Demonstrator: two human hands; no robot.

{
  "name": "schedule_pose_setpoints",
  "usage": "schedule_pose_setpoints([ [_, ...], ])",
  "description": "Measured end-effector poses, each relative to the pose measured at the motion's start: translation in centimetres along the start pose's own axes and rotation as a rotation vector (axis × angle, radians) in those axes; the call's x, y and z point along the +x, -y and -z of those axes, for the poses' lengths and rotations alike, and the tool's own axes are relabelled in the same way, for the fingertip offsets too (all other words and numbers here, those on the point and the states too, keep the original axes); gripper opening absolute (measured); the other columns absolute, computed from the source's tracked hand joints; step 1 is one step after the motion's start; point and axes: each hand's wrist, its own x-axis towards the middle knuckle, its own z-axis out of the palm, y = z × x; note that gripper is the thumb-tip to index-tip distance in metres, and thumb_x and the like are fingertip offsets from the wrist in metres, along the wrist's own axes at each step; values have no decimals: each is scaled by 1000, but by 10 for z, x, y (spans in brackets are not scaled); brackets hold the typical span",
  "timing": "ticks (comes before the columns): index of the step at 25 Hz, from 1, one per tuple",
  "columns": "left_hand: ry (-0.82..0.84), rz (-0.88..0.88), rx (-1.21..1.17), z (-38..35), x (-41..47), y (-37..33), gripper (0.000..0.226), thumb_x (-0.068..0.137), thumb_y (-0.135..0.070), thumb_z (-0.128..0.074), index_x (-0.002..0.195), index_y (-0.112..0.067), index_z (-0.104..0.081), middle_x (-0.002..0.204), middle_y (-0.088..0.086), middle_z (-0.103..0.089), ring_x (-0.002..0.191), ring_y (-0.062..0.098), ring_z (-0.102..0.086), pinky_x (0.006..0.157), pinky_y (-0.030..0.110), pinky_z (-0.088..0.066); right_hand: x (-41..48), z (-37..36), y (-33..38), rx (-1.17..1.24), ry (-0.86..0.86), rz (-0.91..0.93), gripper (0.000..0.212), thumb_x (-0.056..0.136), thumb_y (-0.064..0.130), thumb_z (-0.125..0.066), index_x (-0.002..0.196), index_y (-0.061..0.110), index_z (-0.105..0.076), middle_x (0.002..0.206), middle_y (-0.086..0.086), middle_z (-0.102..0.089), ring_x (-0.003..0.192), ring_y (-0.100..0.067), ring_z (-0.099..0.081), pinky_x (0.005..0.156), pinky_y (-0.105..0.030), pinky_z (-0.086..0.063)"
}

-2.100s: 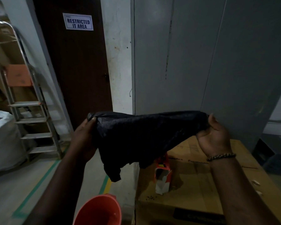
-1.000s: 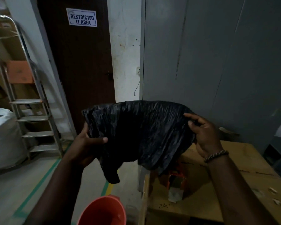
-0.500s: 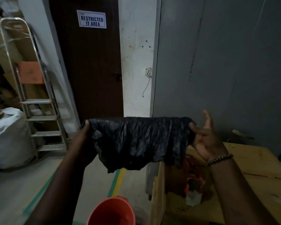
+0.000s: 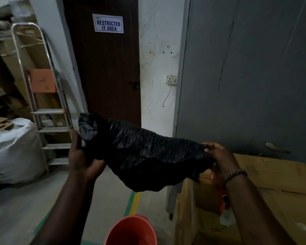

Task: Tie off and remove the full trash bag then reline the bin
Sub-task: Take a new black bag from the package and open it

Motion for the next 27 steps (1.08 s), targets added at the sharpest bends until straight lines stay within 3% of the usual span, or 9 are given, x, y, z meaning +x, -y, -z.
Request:
schedule_pose_setpoints([
  [2,142,44,9,3,-4,8,87,95,-75,-37,161,-20,-23,167,12,-21,155,36,-12,125,57,-1,-3,-13,-4,18,-16,-29,25,100,-3,-45,109,5,-67,115,-25,-66,98,-41,-65,80,-54,-56],
  [5,240,-6,98,-3,5,18,92,87,-63,-61,160,-20,-24,167,15,-21,151,43,-24,118,67,-22,-8,-29,-9,-3,-8,-62,29,99,0,-46,103,15,-70,114,-23,-67,90,-35,-64,68,-42,-52],
  [9,-16,-8,160,-6,19,32,71,86,-20,-77,148,-23,-43,151,17,-47,126,44,-57,92,54,-56,-25,-43,-10,3,194,-43,31,98,-5,-50,108,14,-72,111,-20,-70,93,-37,-66,81,-49,-55],
  [12,-125,193,304,-8,22,43,57,91,-30,-72,142,-13,-52,140,16,-54,118,40,-63,87,48,-59,-40,-49,-10,-29,391,19,26,95,-10,-53,109,3,-70,109,-18,-71,94,-32,-67,88,-49,-55],
  [16,-245,395,479,-17,15,71,29,99,-26,-64,121,-7,-65,85,7,-60,56,18,-59,61,34,-56,-48,-51,-9,-11,520,55,25,92,-10,-57,101,7,-73,101,-17,-70,89,-29,-67,80,-43,-56],
  [20,-348,237,493,-21,20,81,9,98,-12,-64,106,-13,-60,100,12,-70,90,27,-70,68,37,-50,-52,-38,-4,-287,620,25,14,93,0,-64,102,7,-72,97,-19,-72,85,-33,-67,76,-46,-59],
  [23,-273,154,600,-30,16,80,7,90,-12,-76,90,-10,-69,83,13,-75,73,29,-72,68,33,-53,-52,-32,-5,-761,731,-111,16,95,18,-68,109,20,-76,100,-5,-77,84,-27,-73,73,-41,-62],
  [25,-245,115,744,-37,13,83,13,85,-16,-82,89,-7,-74,79,10,-78,75,29,-75,68,31,-57,-50,-40,-7,-975,612,63,10,93,25,-70,98,23,-78,91,6,-75,81,-12,-72,79,-43,-63],
  [27,-182,38,856,-43,10,91,17,83,-16,-83,85,-3,-73,76,5,-76,77,23,-71,64,25,-54,-50,-55,-6,-827,474,267,10,91,26,-73,91,17,-76,82,6,-73,76,-9,-69,81,-51,-60],
])
